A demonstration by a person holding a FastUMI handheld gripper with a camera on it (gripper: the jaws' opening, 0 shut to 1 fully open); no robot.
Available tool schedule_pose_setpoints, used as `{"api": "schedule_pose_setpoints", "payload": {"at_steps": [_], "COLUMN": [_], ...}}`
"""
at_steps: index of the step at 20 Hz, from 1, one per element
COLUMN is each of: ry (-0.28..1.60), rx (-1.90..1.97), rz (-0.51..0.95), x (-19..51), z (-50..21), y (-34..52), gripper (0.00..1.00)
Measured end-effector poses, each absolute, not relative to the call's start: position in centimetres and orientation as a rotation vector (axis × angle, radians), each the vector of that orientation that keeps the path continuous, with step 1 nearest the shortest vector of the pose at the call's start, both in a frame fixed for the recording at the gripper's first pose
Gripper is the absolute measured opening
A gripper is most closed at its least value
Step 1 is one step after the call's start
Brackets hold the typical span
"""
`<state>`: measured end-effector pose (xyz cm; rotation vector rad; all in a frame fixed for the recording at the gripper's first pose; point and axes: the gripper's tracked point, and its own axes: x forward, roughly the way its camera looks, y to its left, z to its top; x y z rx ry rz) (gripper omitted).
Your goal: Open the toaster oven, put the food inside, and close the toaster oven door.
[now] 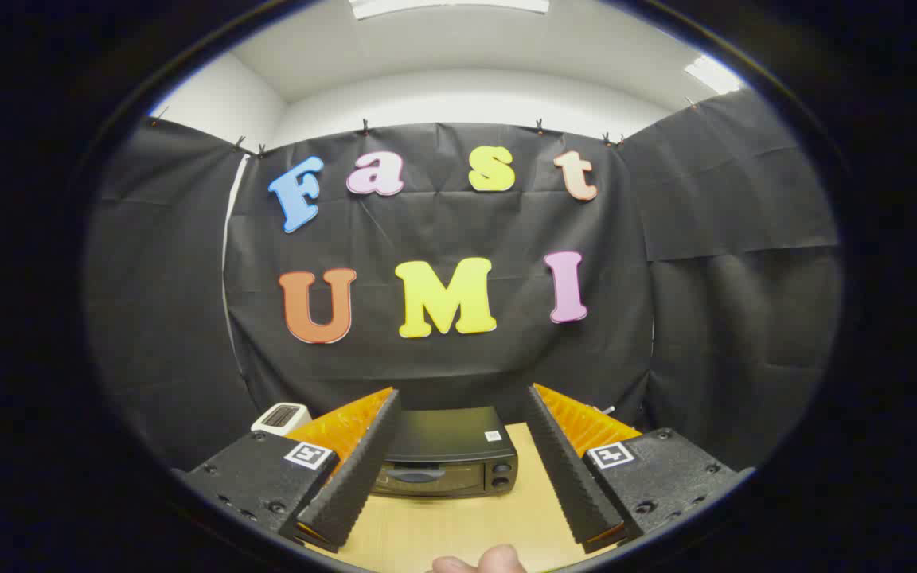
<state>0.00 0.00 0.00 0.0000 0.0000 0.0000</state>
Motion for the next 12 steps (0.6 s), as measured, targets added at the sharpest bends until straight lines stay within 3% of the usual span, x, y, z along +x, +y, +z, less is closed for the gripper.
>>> {"api": "schedule_pose_setpoints", "payload": {"at_steps": [12], "ry": [0.032], "rx": [0.010], "rz": [0.018], "x": [2.8], "z": [-1.7], "y": [0.4], "gripper": [1.00]}}
